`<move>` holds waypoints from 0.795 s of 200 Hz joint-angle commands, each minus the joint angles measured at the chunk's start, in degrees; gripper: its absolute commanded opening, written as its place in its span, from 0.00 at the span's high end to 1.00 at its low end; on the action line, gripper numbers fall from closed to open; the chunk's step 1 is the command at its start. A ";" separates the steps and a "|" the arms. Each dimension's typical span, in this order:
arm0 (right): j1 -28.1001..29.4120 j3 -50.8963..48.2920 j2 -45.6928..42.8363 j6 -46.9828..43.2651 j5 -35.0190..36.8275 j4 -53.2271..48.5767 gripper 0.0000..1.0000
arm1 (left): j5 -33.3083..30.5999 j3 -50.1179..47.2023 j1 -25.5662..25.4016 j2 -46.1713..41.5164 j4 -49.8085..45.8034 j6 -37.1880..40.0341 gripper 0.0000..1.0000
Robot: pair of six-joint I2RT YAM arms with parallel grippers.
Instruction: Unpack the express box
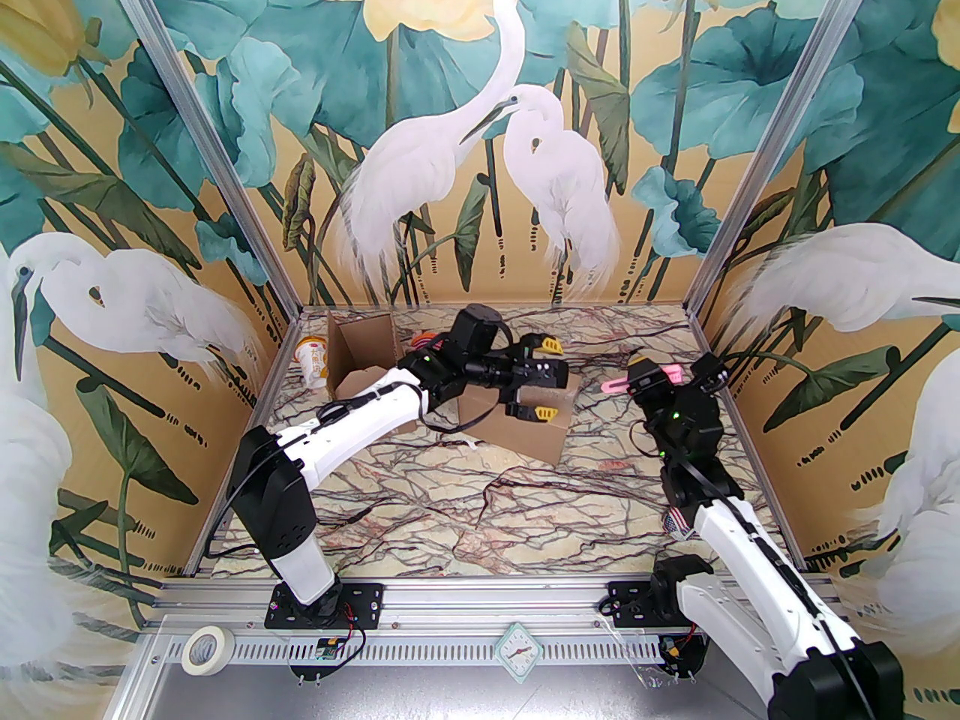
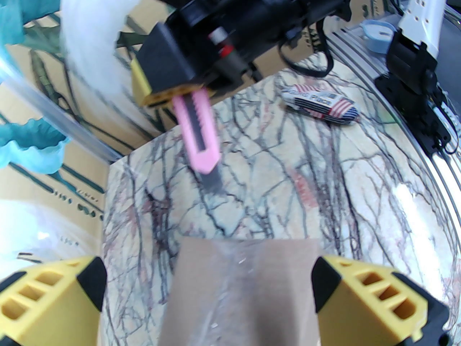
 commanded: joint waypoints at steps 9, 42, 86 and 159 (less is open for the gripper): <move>1.20 -3.49 0.98 7.68 7.75 4.22 1.00 | -1.74 -0.62 -0.37 2.54 -3.88 2.30 0.01; 1.84 -5.90 2.24 8.85 9.22 8.53 1.00 | -2.64 -0.84 -0.85 4.14 -4.60 2.41 0.01; 1.93 -6.85 4.20 9.23 8.82 14.20 1.00 | -2.70 -1.33 -0.92 5.17 -6.21 2.40 0.01; 2.03 -5.55 11.99 11.43 6.32 22.57 1.00 | -4.18 -3.23 -0.92 5.65 -6.09 1.98 0.01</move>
